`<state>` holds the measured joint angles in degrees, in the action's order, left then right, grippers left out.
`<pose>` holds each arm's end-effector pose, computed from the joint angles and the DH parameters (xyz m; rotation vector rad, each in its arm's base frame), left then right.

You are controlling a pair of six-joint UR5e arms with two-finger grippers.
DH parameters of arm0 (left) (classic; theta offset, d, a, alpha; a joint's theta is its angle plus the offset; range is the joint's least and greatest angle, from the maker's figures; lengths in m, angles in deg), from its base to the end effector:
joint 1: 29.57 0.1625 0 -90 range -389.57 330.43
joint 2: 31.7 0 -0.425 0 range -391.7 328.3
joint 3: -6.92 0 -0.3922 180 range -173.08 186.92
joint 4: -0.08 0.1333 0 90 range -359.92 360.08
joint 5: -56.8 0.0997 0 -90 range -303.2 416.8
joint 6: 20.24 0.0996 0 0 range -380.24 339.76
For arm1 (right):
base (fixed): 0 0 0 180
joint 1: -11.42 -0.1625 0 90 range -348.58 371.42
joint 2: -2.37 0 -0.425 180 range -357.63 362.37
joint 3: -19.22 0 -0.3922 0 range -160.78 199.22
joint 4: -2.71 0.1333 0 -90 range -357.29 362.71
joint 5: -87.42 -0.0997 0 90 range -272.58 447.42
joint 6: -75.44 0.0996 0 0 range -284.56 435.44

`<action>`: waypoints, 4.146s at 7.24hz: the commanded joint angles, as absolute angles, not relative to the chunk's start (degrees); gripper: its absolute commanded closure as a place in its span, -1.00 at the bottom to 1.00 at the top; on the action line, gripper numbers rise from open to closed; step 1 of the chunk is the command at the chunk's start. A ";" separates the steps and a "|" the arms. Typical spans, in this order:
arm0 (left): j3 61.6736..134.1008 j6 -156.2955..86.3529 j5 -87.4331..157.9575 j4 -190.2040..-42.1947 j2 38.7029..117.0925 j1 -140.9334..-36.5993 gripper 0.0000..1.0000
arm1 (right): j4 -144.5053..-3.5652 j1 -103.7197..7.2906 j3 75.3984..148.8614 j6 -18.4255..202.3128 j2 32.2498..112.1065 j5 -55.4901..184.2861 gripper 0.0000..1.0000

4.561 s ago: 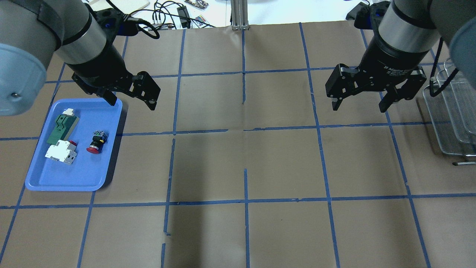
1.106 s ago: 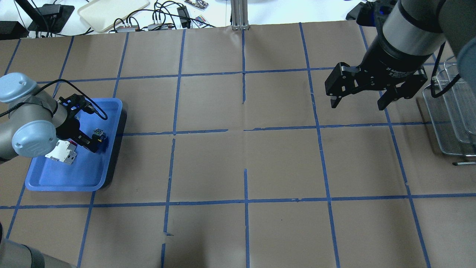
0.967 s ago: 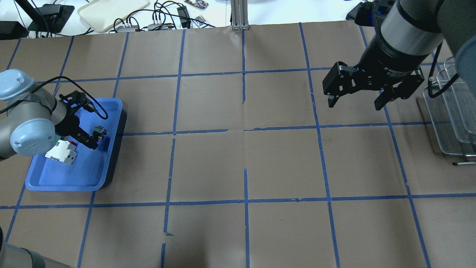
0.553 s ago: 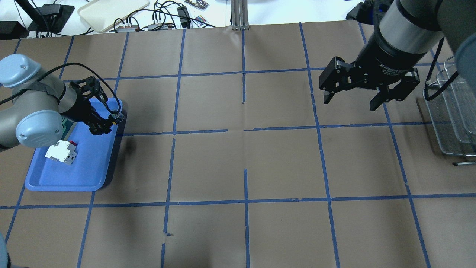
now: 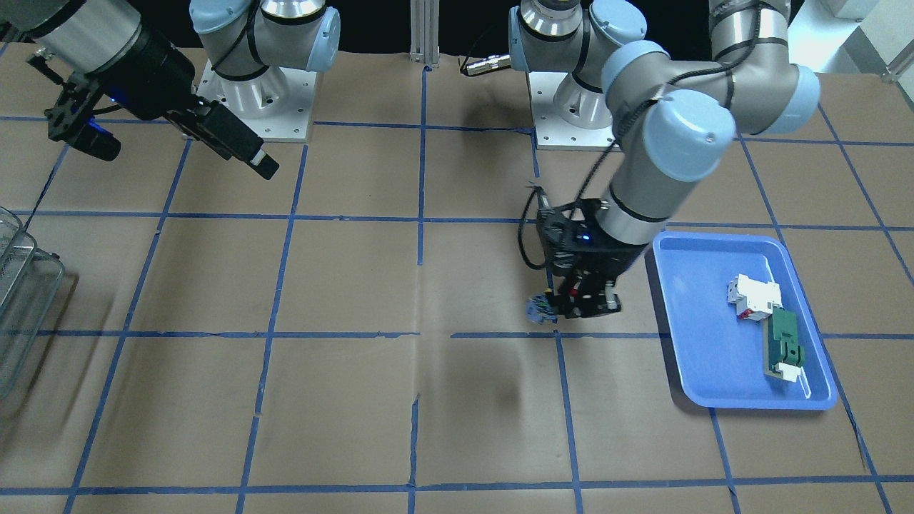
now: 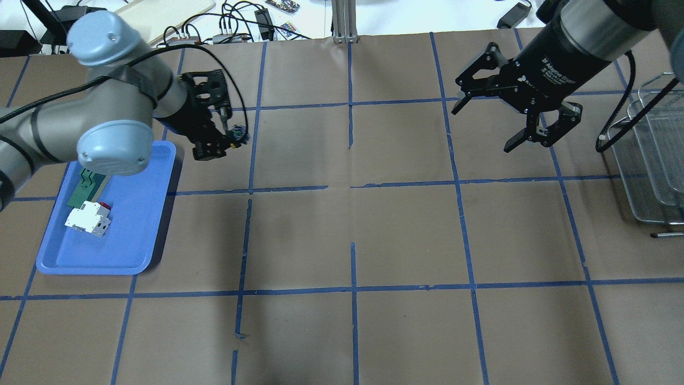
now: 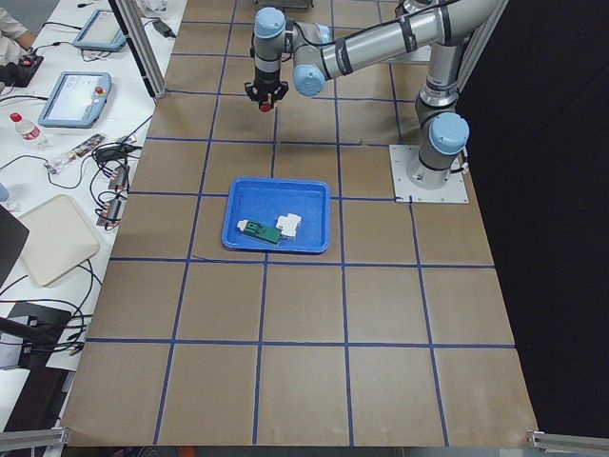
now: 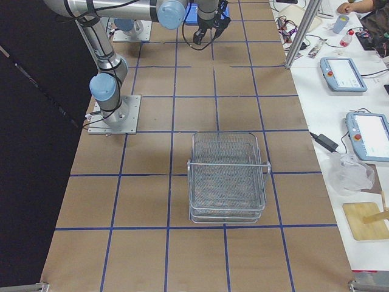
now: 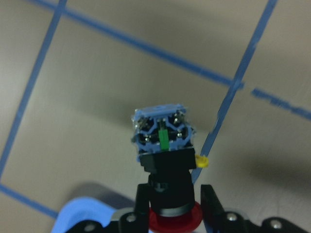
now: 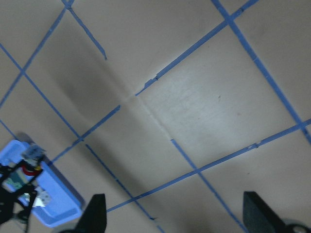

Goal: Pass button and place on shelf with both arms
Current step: 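Carry the button toward the right gripper while the right gripper opens and approaches, then close the right gripper on the button held by the left gripper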

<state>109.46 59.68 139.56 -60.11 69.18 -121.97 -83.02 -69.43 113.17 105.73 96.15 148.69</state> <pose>-0.1688 -0.5436 0.3369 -2.0500 -2.3284 0.2579 0.1062 -0.4798 0.4906 0.9202 2.4892 0.2258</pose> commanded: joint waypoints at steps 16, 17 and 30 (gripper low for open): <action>100.08 42.07 123.42 -53.80 67.98 -142.69 1.00 | -82.18 -64.17 117.22 128.97 91.85 129.70 -1.00; 99.91 41.99 123.42 -53.80 67.88 -142.69 1.00 | -82.19 -64.43 117.39 128.97 91.84 129.70 -1.00; 99.73 41.99 123.50 -53.88 67.88 -142.60 1.00 | -81.58 -67.07 117.57 129.23 90.79 126.00 -0.67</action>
<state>99.73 41.99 123.51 -53.89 67.86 -142.61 -81.80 -67.07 117.65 129.23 90.86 125.88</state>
